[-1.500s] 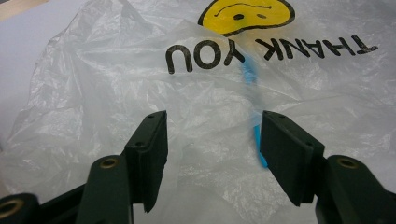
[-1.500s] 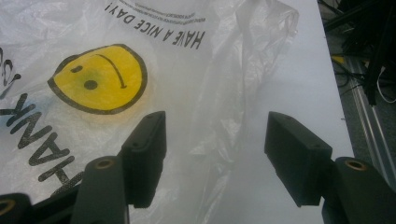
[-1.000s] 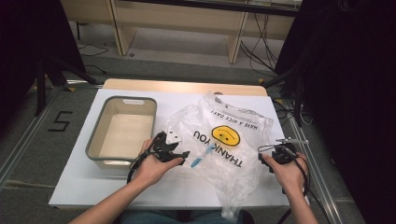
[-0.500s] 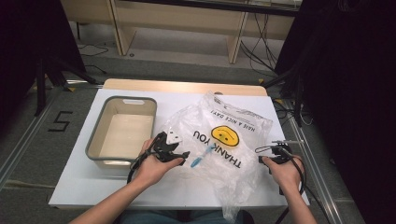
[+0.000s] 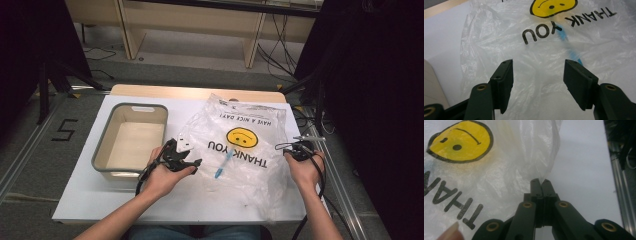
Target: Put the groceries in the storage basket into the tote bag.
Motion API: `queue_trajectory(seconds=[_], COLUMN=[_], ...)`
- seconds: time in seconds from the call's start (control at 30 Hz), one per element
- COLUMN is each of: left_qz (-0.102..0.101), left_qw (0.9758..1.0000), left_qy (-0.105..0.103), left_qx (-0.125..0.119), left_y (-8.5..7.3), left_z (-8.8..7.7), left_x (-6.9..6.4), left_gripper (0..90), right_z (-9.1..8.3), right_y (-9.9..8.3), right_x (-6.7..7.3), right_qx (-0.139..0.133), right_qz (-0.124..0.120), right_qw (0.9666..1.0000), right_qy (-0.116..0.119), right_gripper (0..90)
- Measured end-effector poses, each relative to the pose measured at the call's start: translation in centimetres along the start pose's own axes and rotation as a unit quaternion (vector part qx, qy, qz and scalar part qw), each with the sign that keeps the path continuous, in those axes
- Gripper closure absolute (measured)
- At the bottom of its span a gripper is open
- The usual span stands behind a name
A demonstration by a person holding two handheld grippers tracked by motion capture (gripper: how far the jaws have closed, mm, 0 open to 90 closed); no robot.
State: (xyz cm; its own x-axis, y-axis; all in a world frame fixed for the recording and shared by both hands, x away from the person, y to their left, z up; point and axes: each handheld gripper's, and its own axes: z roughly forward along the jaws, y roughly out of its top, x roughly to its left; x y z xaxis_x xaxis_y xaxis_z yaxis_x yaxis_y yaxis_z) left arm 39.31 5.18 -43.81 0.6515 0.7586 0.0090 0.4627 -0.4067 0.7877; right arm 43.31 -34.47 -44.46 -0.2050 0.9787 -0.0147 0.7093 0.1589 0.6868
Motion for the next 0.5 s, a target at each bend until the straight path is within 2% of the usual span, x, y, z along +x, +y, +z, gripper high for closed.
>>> queue_trajectory(seconds=[0.17,0.23,0.37,0.5], left_qz=[-0.001,-0.003,-0.001,0.003], left_qw=[0.9998,0.9996,0.9987,0.9977], left_qy=[0.004,0.005,0.001,0.001], left_qx=[0.019,0.028,0.051,0.068], left_y=[-0.2,-0.3,-0.7,-1.1], left_z=[0.2,0.3,0.6,0.7], left_x=[0.3,0.3,0.3,0.1], left_gripper=[38.8,38.4,38.1,38.1], right_z=[1.5,1.9,2.0,-0.1], right_y=[1.0,1.1,1.1,1.0], right_x=[-0.1,0.0,0.4,0.6], right_qx=[-0.027,-0.025,-0.019,-0.027], right_qz=[-0.026,-0.035,-0.052,-0.058], right_qw=[0.9989,0.9985,0.9982,0.9979], right_qy=[-0.029,-0.034,-0.025,-0.010], right_gripper=[90.0,88.7,69.5,53.8])
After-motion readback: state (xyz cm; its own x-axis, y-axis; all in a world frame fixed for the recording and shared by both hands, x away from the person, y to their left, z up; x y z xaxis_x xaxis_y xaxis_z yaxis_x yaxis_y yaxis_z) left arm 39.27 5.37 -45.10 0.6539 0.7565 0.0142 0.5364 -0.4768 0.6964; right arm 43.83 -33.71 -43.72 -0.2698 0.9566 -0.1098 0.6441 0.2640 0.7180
